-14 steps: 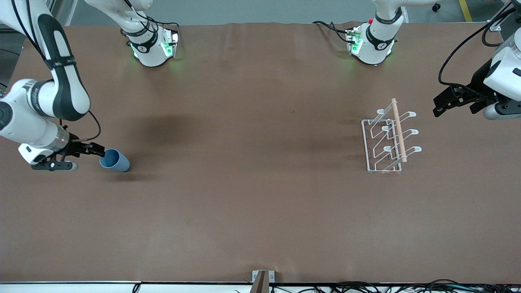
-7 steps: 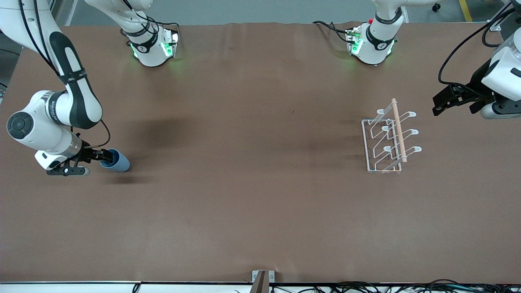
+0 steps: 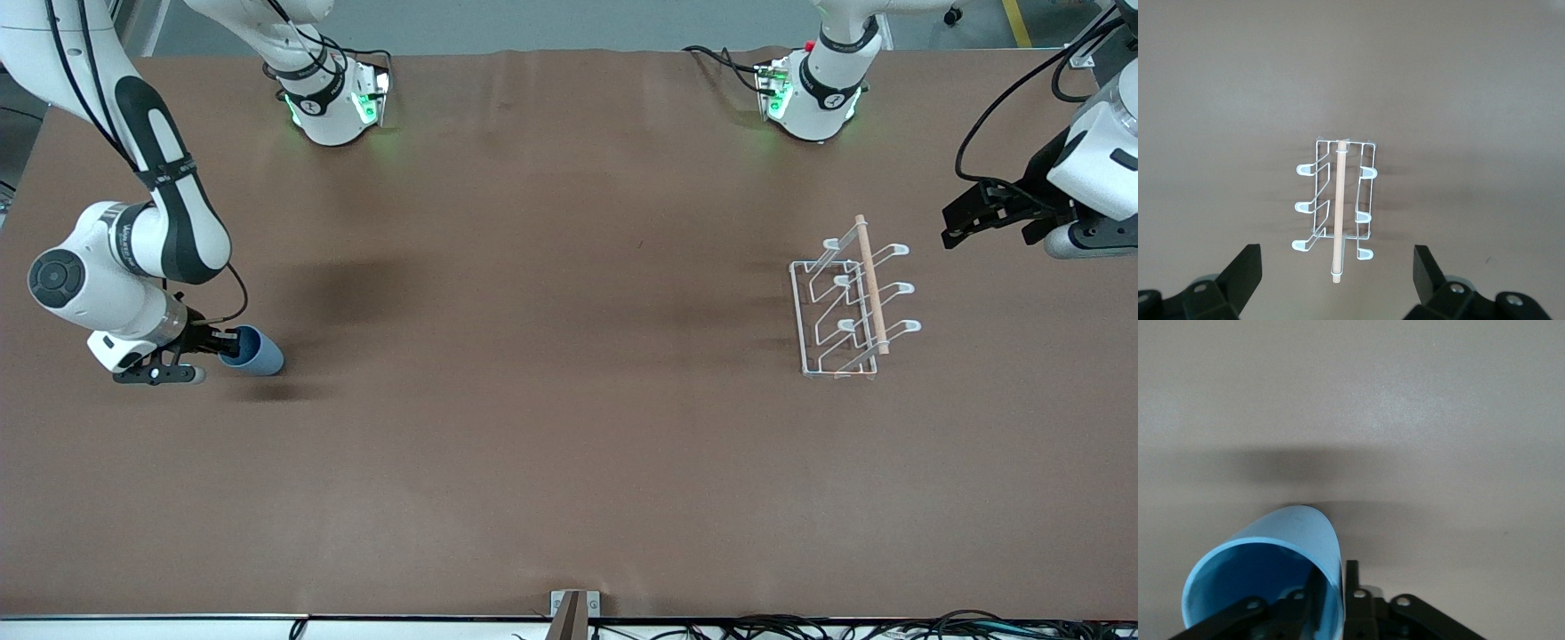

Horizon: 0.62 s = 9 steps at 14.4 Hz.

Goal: Hang cup on cup holder
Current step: 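Lower the right gripper to the blue cup and grasp its rim, then lift the blue cup with the right gripper toward the table middle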

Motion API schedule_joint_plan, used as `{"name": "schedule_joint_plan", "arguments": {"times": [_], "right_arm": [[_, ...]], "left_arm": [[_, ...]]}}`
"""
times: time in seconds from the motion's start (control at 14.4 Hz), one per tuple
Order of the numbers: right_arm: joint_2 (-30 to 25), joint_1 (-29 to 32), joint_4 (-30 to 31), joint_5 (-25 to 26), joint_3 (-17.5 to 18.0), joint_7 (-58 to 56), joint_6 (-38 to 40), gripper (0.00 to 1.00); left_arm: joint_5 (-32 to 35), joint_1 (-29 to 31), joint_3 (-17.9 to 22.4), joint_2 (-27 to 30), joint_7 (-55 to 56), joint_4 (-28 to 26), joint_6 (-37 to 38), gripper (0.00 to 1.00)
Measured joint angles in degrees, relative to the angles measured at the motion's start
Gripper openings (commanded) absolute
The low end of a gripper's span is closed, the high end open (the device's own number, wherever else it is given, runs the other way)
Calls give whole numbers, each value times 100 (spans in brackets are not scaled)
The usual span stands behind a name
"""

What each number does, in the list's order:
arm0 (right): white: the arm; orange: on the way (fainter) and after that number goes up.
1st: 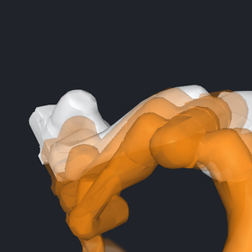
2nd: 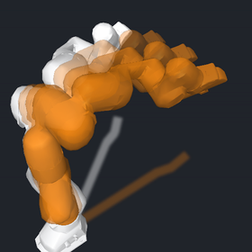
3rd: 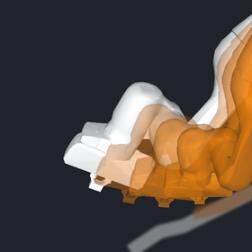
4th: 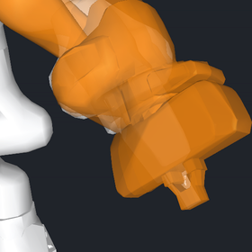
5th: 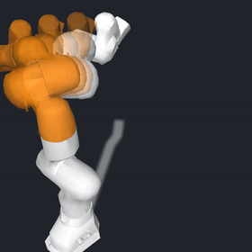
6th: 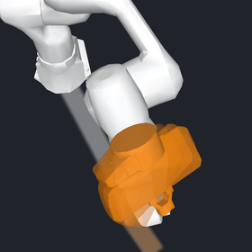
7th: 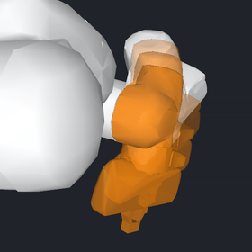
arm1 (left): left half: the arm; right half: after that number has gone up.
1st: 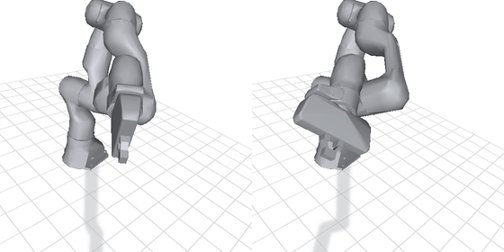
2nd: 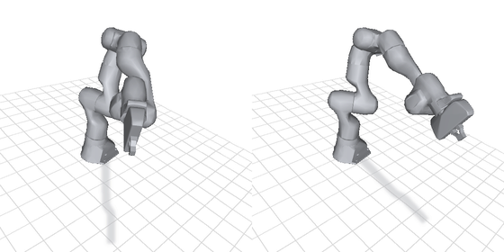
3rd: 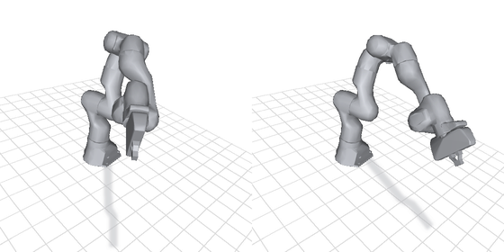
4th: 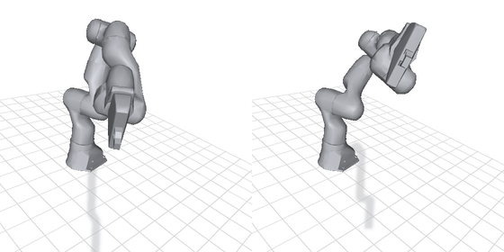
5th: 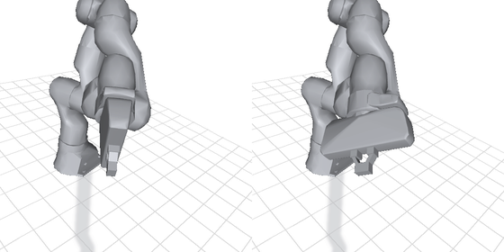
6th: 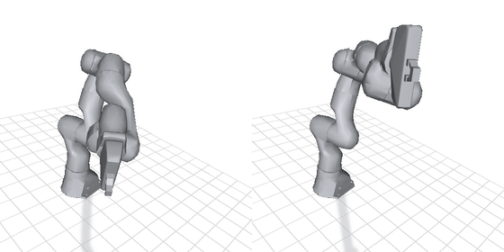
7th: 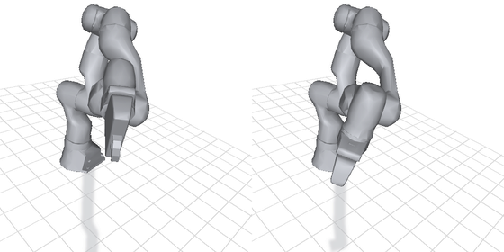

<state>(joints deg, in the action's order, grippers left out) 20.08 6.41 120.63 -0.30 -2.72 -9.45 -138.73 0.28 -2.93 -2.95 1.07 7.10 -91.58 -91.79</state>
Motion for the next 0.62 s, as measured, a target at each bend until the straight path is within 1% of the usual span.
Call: {"name": "schedule_joint_plan", "arguments": {"times": [0.14, 0.28, 0.48, 0.62], "right_arm": [[2, 0, 0, -191, 0, -1, 1, 0], [1, 0, -6, -229, 1, 0, 67, 0], [-82, -5, -241, -434, 21, 0, 663, 1], [-299, -30, -496, -665, 43, 0, 1056, 1]], "left_arm": [[-1, 0, 0, 0, -55, -2, 2, 100], [-1, 0, -1, 0, -58, -3, 3, 100], [-1, 0, -1, 0, -58, -5, 4, 100], [-1, 0, -1, 0, -58, -9, 5, 100]]}}
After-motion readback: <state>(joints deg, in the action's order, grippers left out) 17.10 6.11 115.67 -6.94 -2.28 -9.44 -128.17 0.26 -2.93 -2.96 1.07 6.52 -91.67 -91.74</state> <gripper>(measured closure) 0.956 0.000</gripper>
